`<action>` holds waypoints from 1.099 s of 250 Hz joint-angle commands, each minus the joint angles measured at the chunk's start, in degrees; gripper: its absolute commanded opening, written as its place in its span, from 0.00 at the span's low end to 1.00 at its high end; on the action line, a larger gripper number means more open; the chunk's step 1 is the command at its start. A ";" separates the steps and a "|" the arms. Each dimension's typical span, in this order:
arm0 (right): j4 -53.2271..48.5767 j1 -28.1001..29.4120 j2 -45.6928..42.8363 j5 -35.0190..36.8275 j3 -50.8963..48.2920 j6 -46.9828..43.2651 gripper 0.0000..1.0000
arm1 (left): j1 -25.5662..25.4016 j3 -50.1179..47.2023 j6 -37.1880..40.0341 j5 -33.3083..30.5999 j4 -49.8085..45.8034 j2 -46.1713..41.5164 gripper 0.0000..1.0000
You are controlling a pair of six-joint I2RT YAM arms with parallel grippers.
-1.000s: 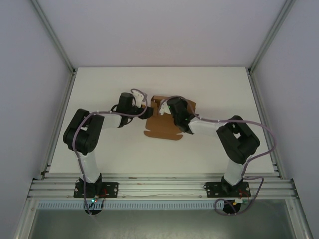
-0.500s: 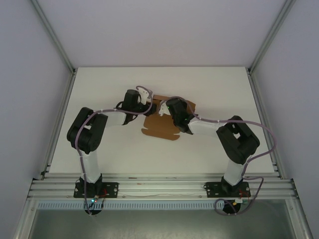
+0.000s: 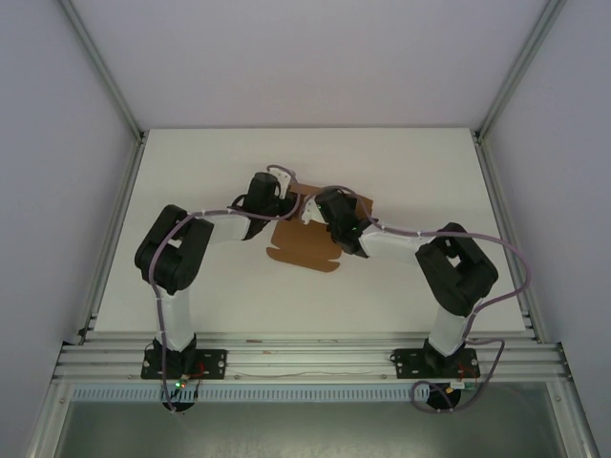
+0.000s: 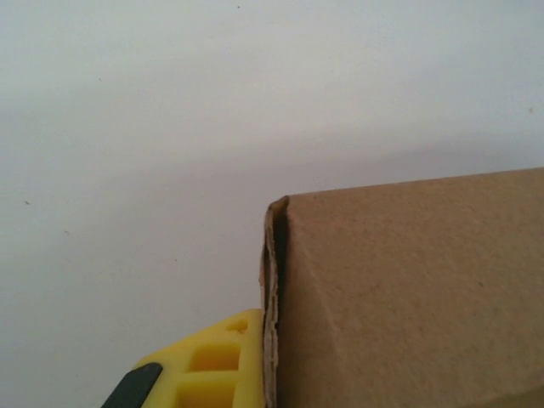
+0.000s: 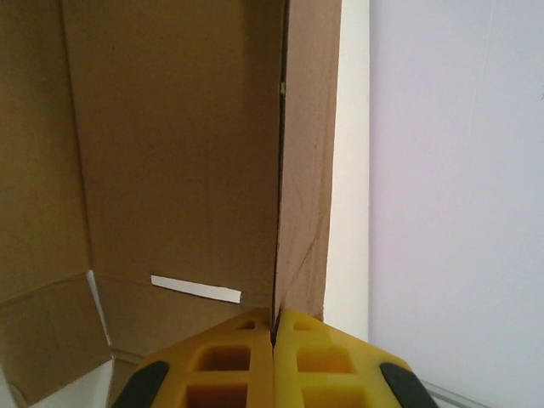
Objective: Assemble paper box
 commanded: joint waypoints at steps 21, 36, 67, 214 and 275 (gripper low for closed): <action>-8.63 0.49 -5.61 -7.42 1.15 12.39 0.27 | -2.24 -3.42 1.48 -6.21 0.86 -0.07 0.00; -10.50 0.23 -8.35 -11.05 0.95 16.48 0.48 | -2.24 -4.99 2.06 -4.39 2.59 -0.54 0.00; -12.88 -2.10 -15.14 -19.41 -0.43 23.21 0.79 | -2.43 -7.94 3.40 -0.28 5.95 -1.41 0.00; -47.10 -14.57 6.24 -47.70 33.00 47.54 0.96 | -5.88 -13.67 9.92 2.16 16.18 -3.47 0.00; -47.35 -14.55 9.56 -50.25 32.66 45.88 0.94 | -5.94 -14.53 9.46 3.06 18.31 -2.85 0.00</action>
